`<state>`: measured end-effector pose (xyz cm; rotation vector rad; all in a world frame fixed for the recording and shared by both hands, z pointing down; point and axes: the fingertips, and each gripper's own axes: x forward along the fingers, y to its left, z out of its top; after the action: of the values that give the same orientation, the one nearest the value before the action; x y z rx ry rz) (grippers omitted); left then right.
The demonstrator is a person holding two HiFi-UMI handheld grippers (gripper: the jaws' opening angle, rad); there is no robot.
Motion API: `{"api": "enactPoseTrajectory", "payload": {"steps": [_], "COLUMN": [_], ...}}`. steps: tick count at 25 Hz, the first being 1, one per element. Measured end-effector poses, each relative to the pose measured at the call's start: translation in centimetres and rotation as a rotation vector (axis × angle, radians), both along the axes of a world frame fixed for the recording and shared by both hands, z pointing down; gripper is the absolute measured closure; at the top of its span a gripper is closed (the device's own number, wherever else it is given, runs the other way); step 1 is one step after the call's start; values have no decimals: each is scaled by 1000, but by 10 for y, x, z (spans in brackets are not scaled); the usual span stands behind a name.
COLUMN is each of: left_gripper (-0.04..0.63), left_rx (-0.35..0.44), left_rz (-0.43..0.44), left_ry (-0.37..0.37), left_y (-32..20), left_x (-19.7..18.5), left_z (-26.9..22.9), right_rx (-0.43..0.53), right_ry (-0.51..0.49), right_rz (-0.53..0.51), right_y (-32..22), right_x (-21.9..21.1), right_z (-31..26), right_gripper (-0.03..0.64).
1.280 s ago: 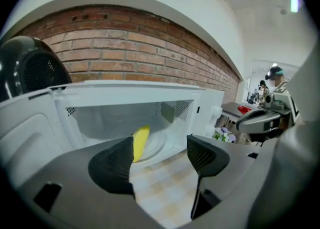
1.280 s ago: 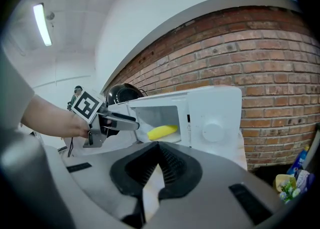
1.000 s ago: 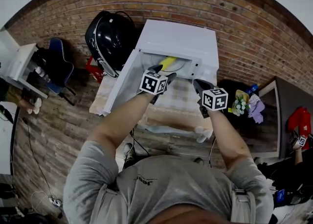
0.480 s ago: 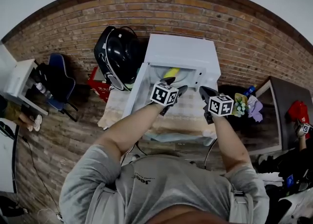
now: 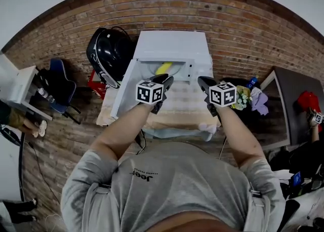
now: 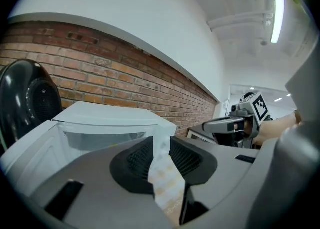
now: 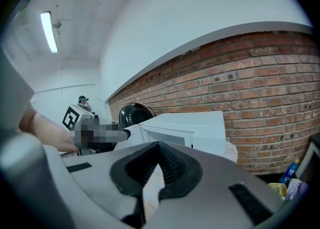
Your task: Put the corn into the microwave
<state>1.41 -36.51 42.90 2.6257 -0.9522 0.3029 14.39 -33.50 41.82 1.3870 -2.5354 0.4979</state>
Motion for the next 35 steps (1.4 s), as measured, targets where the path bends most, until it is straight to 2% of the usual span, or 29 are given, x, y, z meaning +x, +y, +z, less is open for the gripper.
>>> {"api": "enactPoseTrajectory", "payload": {"steps": [5, 8, 16, 24, 29, 35], "left_gripper": [546, 569, 577, 577, 577, 577], "left_rx": [24, 37, 10, -44, 3, 88], "left_rz": [-48, -61, -119, -178, -169, -138], "left_ry": [26, 7, -8, 17, 37, 16], "left_y": [-1, 7, 44, 86, 92, 83], "left_x": [-2, -4, 12, 38, 13, -40], "left_z": [-18, -20, -8, 7, -14, -43], "right_rx": [10, 17, 61, 45, 34, 29], "right_ry": [0, -12, -34, -90, -109, -106], "right_rz": [-37, -40, -93, -139, -133, -116], "right_y": [5, 10, 24, 38, 40, 37], "right_x": [10, 19, 46, 62, 36, -3], "right_z": [-9, -10, -24, -12, -11, -28], "right_gripper": [600, 600, 600, 600, 600, 600]}}
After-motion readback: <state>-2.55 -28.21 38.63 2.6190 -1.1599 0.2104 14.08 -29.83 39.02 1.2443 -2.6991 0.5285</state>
